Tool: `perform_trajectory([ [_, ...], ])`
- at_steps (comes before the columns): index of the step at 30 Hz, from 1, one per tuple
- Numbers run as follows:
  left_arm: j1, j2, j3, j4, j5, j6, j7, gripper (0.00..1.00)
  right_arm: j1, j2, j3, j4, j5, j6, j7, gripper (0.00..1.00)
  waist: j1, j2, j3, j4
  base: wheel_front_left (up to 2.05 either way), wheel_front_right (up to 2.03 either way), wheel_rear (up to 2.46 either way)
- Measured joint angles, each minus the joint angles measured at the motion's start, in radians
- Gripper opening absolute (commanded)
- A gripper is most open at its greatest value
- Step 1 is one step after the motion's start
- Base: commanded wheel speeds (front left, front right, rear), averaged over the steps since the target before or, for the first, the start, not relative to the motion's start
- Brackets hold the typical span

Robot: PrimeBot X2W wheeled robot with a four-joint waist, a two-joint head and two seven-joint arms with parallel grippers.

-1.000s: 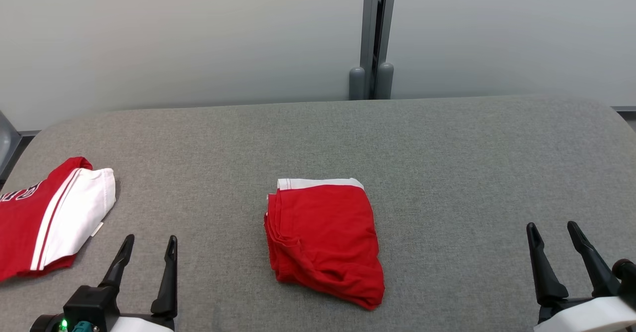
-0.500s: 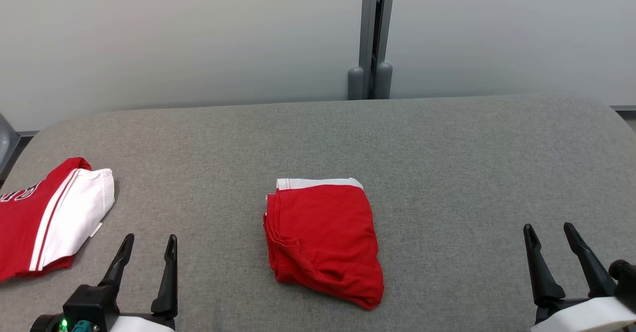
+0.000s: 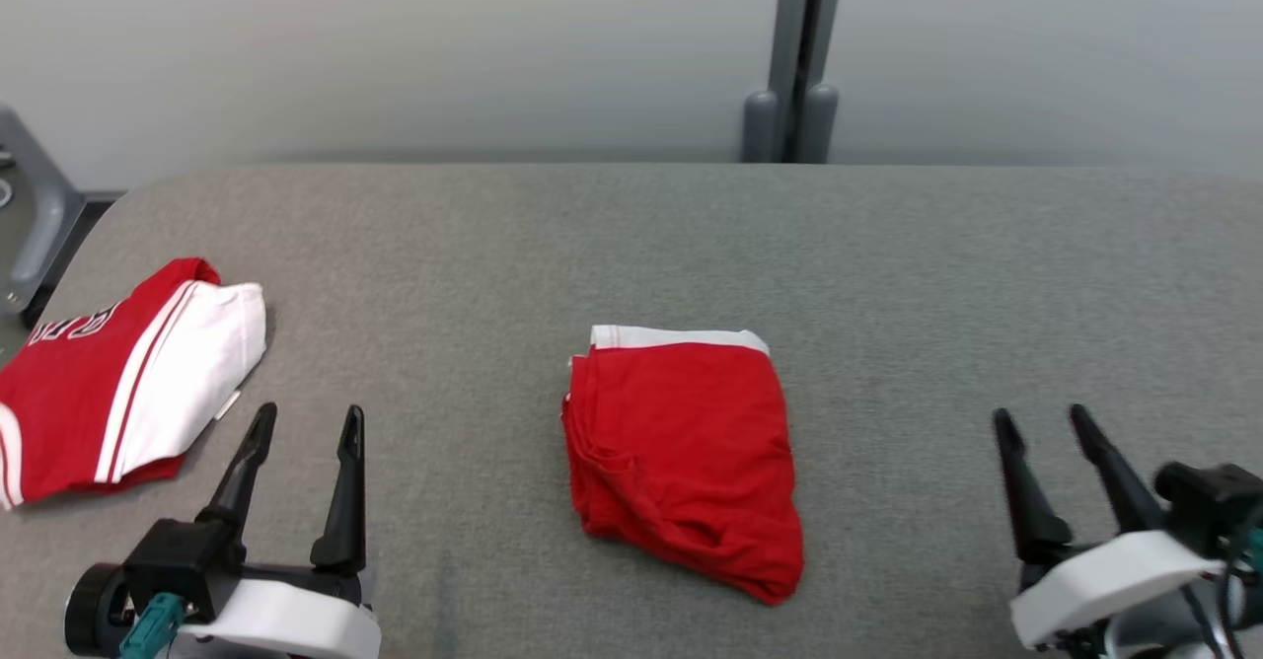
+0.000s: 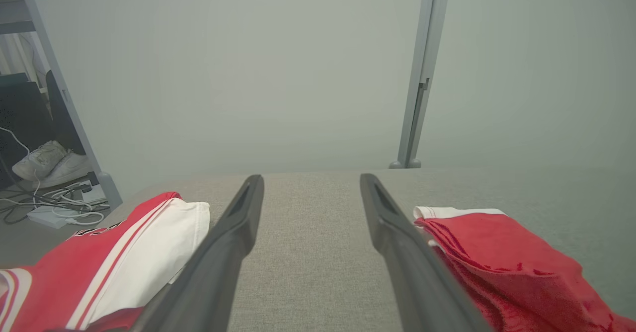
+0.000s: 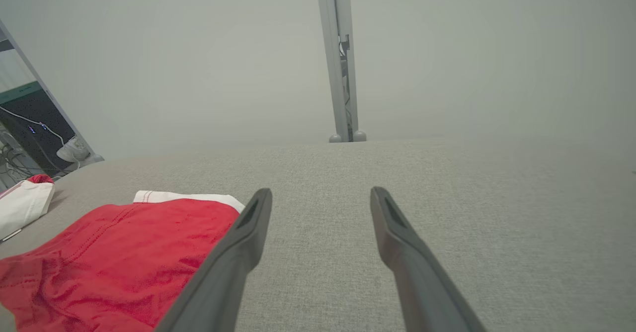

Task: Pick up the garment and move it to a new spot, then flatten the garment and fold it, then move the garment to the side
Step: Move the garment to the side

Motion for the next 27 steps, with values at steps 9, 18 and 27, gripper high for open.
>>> perform_trajectory([
  [9, -0.082, -0.02, -0.016, 0.041, -0.002, -0.028, -0.041, 1.0, -0.138, -0.012, 0.166, 0.25, 0.075, 0.0, -0.036, 1.0, 0.0, 0.0, 0.083, 0.085, 0.0, 0.0, 0.0],
  [18, -0.119, -0.037, -0.016, 0.081, -0.009, -0.034, -0.063, 1.0, -0.25, -0.021, 0.351, 0.465, 0.228, 0.0, -0.058, 1.0, 0.0, 0.0, 0.144, 0.131, 0.0, 0.0, 0.0],
  [27, -0.142, -0.038, -0.015, 0.101, -0.011, -0.037, -0.077, 1.0, -0.354, -0.078, 0.532, 0.545, 0.379, 0.0, -0.002, 0.0, 0.0, 0.0001, 0.164, 0.125, 0.0, 0.0, 0.0],
])
